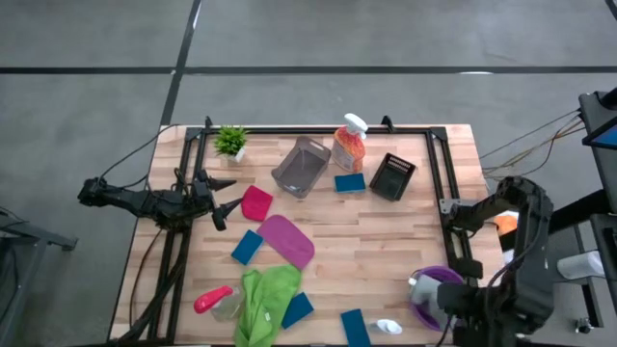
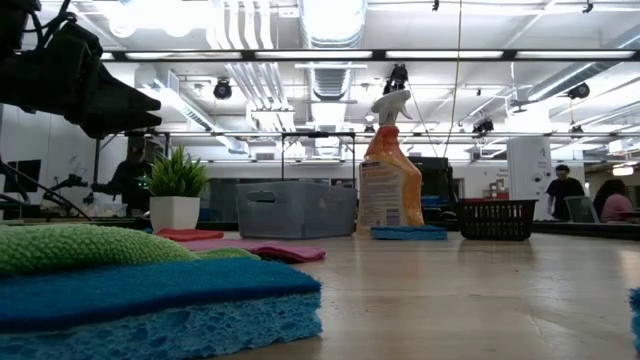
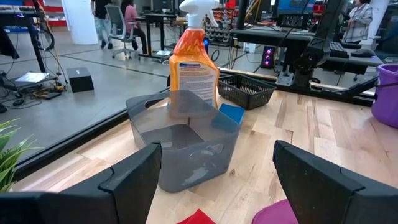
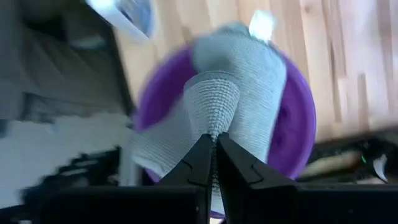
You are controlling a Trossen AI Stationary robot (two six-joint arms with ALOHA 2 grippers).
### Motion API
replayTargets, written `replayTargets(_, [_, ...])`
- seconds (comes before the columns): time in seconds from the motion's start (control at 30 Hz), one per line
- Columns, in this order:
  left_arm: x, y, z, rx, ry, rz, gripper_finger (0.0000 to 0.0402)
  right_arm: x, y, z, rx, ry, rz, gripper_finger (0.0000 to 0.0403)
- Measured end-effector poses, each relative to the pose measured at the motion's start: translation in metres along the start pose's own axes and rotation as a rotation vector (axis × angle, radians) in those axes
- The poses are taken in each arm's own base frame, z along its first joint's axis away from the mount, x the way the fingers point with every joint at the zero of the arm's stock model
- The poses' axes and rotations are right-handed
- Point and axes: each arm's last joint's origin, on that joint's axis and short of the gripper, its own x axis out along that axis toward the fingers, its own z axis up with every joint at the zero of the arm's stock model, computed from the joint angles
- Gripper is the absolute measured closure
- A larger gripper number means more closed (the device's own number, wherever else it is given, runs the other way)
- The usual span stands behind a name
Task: Pick & Place Kitchen Items
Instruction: Put the gray microfiber cloth into the purple bucket, then put the transparent spray bottle into the gray bin
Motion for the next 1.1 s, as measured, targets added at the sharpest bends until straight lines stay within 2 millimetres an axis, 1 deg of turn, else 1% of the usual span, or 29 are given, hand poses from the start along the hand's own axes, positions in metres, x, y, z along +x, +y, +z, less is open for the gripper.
replayTargets(0.1, [0.0,0.0,0.0,0.0,0.0,0.0,0.0089,0.019,0.001,-0.003,0.002,0.053,-0.04,0.0385])
replayTargets(0.3, [0.0,0.0,0.0,0.001,0.0,0.0,0.0089,0.055,-0.004,-0.001,0.015,0.05,0.02,0.0385])
replayTargets(0.43, [0.0,0.0,0.0,0.003,0.0,0.0,0.0089,0.077,-0.009,0.0,0.016,0.087,0.058,0.0385])
replayTargets(0.57, [0.0,0.0,0.0,0.003,0.0,0.0,0.0089,0.091,-0.015,0.0,0.038,0.09,0.044,0.0385])
replayTargets(0.73, [0.0,0.0,0.0,0.003,0.0,0.0,0.0089,0.096,-0.018,0.004,0.065,0.096,0.02,0.0381])
replayTargets(0.8, [0.0,0.0,0.0,0.003,0.0,0.0,0.0089,0.096,-0.019,0.006,0.081,0.096,0.017,0.0366])
replayTargets(0.87, [0.0,0.0,0.0,0.003,0.0,0.0,0.0089,0.096,-0.02,0.008,0.089,0.095,0.016,0.0339])
replayTargets(1.1, [0.0,0.0,0.0,0.006,0.0,0.0,0.0089,0.097,-0.019,0.009,0.093,0.117,0.014,0.0203])
